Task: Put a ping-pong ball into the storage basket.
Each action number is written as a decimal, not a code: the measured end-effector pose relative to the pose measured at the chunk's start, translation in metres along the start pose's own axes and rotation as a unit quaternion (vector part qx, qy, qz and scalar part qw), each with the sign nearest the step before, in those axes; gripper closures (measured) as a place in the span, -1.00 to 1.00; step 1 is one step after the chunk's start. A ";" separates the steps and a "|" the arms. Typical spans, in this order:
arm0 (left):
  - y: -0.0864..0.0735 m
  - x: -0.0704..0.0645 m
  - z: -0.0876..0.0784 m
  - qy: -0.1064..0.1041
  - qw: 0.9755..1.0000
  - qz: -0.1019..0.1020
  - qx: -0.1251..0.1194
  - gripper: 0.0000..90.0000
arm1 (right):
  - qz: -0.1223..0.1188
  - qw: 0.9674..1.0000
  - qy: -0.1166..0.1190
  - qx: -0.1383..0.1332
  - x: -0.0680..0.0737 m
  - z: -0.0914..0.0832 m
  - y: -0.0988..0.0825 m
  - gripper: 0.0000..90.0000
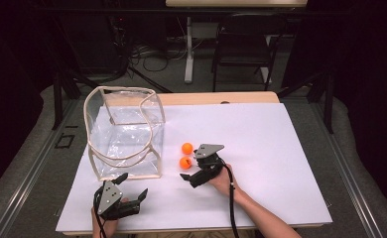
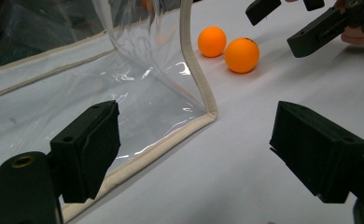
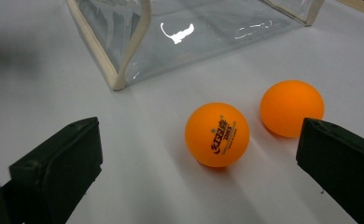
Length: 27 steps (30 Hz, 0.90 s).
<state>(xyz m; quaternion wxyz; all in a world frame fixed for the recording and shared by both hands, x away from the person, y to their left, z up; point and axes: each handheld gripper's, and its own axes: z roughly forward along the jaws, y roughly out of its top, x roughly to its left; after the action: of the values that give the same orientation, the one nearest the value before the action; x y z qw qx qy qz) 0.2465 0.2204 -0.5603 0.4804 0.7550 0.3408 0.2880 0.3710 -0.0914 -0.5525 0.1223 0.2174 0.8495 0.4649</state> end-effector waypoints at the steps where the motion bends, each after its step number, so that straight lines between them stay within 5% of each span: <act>1: 0.000 0.000 0.001 0.000 1.000 -0.001 0.001 -0.65 | 0.001 1.000 0.001 0.000 0.000 0.001 0.000 -0.98; 7: 0.000 0.000 -0.001 0.000 1.000 0.000 0.000 -0.65 | -0.002 1.000 -0.006 0.002 0.000 0.005 0.002 -0.88; 14: -0.001 0.001 0.001 -0.001 1.000 -0.003 0.002 -0.65 | -0.007 1.000 -0.025 0.006 0.001 0.011 0.003 -0.46; 27: -0.001 0.000 0.000 -0.002 1.000 -0.005 -0.002 -0.65 | -0.002 0.999 -0.040 0.032 0.001 0.020 0.000 -0.20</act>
<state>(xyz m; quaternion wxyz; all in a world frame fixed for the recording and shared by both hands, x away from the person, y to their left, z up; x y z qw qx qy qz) 0.2462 0.2212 -0.5609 0.4835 0.7532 0.3431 0.2849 0.3786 -0.0763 -0.5628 0.1502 0.2384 0.8585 0.4284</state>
